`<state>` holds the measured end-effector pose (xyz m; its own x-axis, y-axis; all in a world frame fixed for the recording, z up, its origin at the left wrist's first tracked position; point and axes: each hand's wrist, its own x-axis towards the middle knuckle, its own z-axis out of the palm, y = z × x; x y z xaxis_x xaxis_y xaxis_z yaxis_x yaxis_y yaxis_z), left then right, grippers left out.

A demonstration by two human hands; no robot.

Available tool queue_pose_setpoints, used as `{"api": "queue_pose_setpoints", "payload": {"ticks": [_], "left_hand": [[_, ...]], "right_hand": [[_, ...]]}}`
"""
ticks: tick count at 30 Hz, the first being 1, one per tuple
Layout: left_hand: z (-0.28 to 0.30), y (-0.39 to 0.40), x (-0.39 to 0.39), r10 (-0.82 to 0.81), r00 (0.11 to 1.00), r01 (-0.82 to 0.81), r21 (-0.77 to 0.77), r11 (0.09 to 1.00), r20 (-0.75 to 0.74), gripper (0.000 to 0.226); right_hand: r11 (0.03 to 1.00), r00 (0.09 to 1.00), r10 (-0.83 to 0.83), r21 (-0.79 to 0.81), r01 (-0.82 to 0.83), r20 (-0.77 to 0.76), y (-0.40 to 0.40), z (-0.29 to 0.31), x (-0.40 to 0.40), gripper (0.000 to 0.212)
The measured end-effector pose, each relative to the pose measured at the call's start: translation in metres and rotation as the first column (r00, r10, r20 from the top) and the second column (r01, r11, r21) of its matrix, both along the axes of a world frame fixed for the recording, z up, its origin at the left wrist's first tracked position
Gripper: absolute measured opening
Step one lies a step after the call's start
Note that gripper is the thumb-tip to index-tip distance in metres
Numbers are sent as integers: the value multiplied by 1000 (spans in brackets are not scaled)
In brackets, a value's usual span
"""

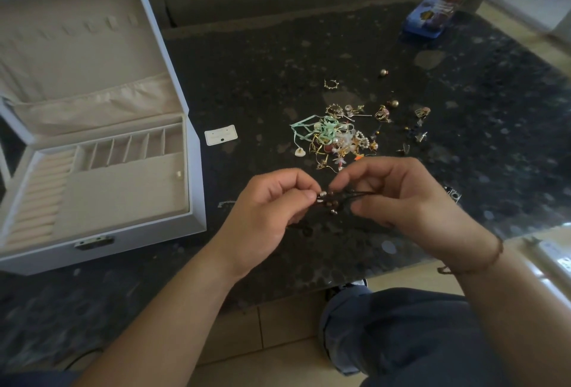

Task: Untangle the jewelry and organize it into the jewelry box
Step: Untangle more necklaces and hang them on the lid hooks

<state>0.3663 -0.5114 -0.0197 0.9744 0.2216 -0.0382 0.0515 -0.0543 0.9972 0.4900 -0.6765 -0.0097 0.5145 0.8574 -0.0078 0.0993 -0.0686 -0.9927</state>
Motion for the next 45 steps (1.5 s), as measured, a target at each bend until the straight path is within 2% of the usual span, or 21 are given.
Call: {"api": "queue_pose_setpoints", "payload": {"ticks": [5, 8, 11, 16, 21, 24, 28, 35, 40, 45], "left_hand": [[1, 1, -3, 37, 999, -38, 182, 983, 11, 9], [0, 0, -3, 70, 997, -75, 313, 947, 27, 12], [1, 0, -4, 78, 995, -97, 360, 928, 65, 14], [2, 1, -2, 16, 999, -32, 341, 939, 51, 11], [5, -5, 3, -44, 999, 30, 365, 930, 30, 6], [5, -6, 1, -62, 998, 51, 267, 962, 31, 9], [6, -5, -2, -25, 999, 20, 158, 987, 32, 12], [9, -6, -4, -27, 996, 2, 273, 962, 87, 11], [11, -6, -5, 13, 990, -63, 359, 931, 140, 10], [6, -7, -5, 104, 971, -178, 363, 915, 214, 11]], "right_hand": [[995, 983, -96, -11, 99, 159, -4, 0, 3, 23], [993, 968, -114, 0, 117, 222, -3, -1, 2, 17], [987, 946, -145, -19, 157, 288, -2, -2, 0, 10], [990, 949, -130, -9, 138, 288, -1, -1, -1, 10], [996, 974, -71, 66, 58, 213, 1, -8, 2, 14], [994, 978, -72, 100, 53, 196, 1, -12, 4, 18], [984, 947, -115, 163, 68, 300, -1, -9, 3, 18], [994, 923, -58, 111, 17, 381, 2, -7, 0, 20], [990, 930, -68, 137, 19, 360, 4, -7, 0, 15], [992, 933, -110, 97, 81, 342, 8, -10, -7, 14]]}}
